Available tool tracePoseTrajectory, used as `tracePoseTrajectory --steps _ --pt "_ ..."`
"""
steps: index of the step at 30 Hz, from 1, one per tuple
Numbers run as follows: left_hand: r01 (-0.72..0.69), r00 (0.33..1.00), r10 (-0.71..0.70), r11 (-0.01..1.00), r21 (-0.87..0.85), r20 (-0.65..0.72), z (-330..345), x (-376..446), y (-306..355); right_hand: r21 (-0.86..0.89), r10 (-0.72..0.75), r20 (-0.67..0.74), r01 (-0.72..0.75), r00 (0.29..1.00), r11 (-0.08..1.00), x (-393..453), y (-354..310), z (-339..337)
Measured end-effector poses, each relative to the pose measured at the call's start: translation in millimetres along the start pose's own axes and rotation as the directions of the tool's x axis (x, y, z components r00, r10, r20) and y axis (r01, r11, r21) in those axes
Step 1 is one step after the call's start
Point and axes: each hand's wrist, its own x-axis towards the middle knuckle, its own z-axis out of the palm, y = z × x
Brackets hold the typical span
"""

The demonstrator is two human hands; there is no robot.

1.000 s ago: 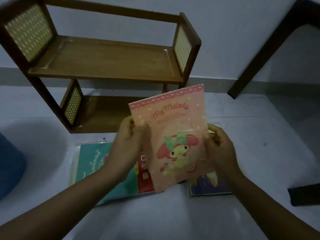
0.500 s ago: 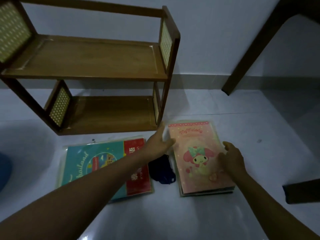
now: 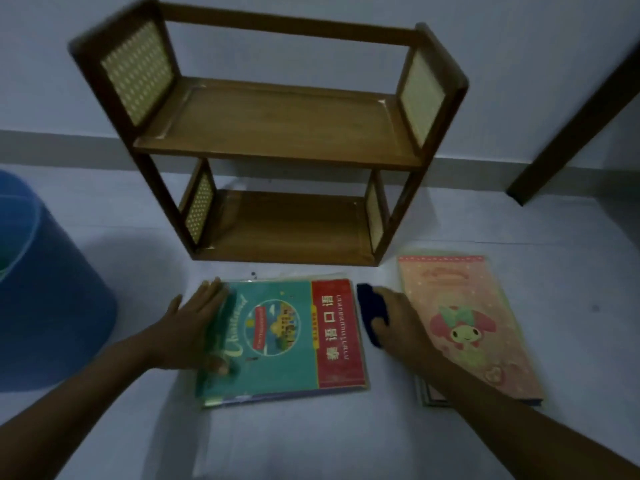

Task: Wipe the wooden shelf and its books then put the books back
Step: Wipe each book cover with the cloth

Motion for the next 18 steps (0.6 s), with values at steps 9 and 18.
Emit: tracePoseTrajectory --steps 9,18 --pt "-0.086 0.995 0.088 0.995 0.052 -0.048 30 -6 -22 -0.359 -0.384 0.066 0.381 0.921 0.852 -54 -87 86" --pt "-0.114 0.991 0.109 0.992 -0.05 -0.082 35 -11 -28 -0.38 -0.234 0.034 0.229 0.972 0.896 45 -126 69"
